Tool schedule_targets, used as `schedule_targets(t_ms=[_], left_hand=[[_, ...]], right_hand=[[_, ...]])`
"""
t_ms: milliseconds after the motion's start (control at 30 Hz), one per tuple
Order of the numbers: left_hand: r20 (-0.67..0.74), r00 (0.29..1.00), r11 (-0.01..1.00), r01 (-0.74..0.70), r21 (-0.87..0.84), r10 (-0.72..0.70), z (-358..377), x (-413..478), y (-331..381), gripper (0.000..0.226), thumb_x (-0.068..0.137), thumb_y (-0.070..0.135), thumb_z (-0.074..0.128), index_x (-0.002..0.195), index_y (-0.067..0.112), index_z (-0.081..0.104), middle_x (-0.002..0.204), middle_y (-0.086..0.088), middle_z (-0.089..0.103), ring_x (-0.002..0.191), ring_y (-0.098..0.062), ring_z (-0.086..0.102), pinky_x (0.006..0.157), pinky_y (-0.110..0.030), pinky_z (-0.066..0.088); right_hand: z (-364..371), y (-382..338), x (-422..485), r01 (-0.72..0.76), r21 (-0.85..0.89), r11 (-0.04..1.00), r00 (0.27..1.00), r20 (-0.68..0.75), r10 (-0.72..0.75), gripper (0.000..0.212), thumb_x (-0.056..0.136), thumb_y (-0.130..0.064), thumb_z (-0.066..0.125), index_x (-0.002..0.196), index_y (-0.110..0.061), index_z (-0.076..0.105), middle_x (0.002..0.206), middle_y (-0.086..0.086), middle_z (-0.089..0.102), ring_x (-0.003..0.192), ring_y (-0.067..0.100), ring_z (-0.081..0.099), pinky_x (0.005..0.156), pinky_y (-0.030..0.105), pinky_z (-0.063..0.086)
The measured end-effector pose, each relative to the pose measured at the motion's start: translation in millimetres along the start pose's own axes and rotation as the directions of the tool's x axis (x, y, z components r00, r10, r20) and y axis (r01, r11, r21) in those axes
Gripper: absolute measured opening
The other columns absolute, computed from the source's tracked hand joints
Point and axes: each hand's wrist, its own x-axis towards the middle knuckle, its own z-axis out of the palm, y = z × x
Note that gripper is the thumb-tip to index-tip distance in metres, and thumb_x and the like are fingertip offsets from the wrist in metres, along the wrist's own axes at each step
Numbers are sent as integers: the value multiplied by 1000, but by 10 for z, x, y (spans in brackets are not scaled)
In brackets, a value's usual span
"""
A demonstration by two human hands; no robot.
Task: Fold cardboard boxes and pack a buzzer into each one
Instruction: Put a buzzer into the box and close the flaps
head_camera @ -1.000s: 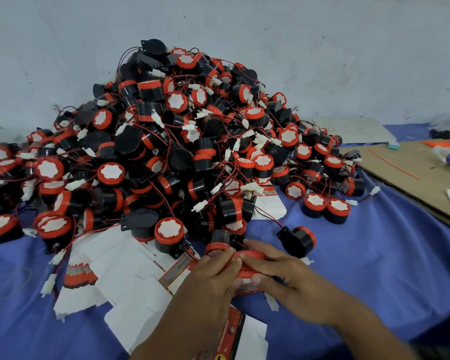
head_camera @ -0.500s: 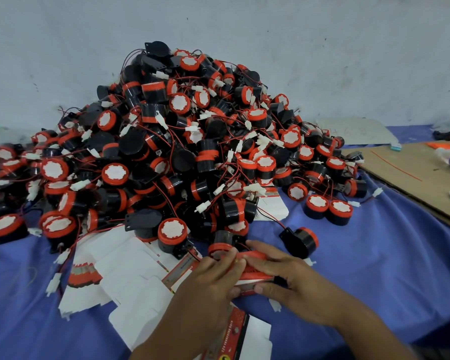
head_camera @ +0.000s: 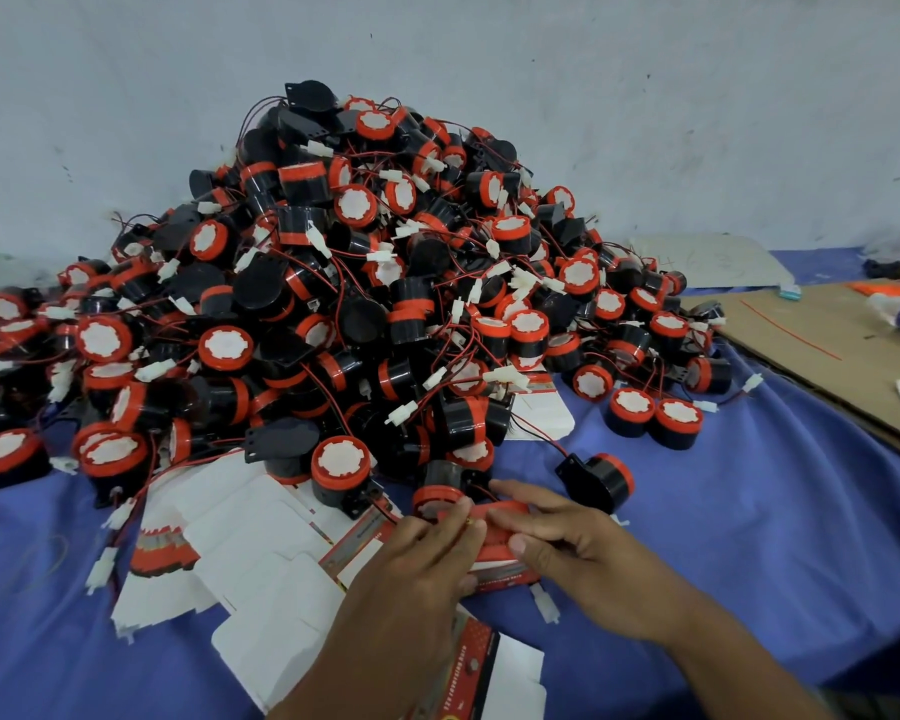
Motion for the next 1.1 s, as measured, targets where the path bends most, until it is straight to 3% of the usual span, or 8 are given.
schedule_targets(t_ms=[133,233,367,500,633,833,967,1100], left_hand=[[-16,1000,1000,-20,2,20,18,-5,-2,67,54,12,94,118,8,73,126,-9,68,92,-23,71,72,-29,60],[-21,999,999,-36,9,36,10,-32,-12,69,55,8,88,122,6,71,130,-11,65,95,-26,70,77,-32,60],[-140,987,995,-89,-43,82,24,-36,-27,46,71,6,71,117,2,71,130,-13,65,112,-25,60,90,-34,53],[-233,972,990,-51,-132,19,24,-46,-52,30,90,21,61,110,5,76,120,-7,72,95,-24,66,79,-34,57],[-232,966,993,-118,-1,114,71,-60,-71,26,87,16,63,106,5,77,114,-8,73,87,-24,64,79,-30,55],[-188,975,993,-117,27,120,49,-60,-79,28,88,18,58,105,7,78,112,-7,74,86,-24,68,79,-30,57],[-167,984,998,-62,-9,59,-73,-43,-27,32,75,16,74,105,6,77,114,-7,74,91,-24,72,81,-33,59],[-179,981,997,65,-45,-72,-252,-89,103,43,85,33,65,119,9,72,125,-5,69,106,-22,70,89,-40,57]], right_hand=[[4,12,11,4,3,1000,1000,12,-4,37,103,-32,55,137,-44,59,155,-30,35,146,-5,29,114,33,43],[4,-1,6,24,-47,999,1000,-1,-24,38,102,-34,57,138,-47,57,157,-26,33,148,-3,25,116,36,40],[7,15,-24,20,-37,999,1000,-8,-20,47,94,-32,69,139,-44,58,157,-23,34,146,-4,29,115,35,41],[32,-14,-7,94,-140,986,993,-54,-102,48,93,-29,71,136,-46,59,158,-27,31,147,-5,25,116,26,38],[134,-55,9,264,-367,892,954,-37,-297,45,103,-30,59,146,-43,50,164,-21,23,153,4,17,121,21,24],[246,83,-40,176,-518,837,977,-11,-212,50,108,-41,43,155,-48,25,166,-28,4,155,7,-5,123,18,0],[238,116,-78,162,-468,869,980,-29,-198,53,106,-36,52,153,-47,31,166,-24,10,154,3,9,124,21,14],[235,43,-105,138,-366,920,923,-290,-254,53,95,-22,65,144,-36,49,154,-12,38,142,-2,35,112,15,34]])
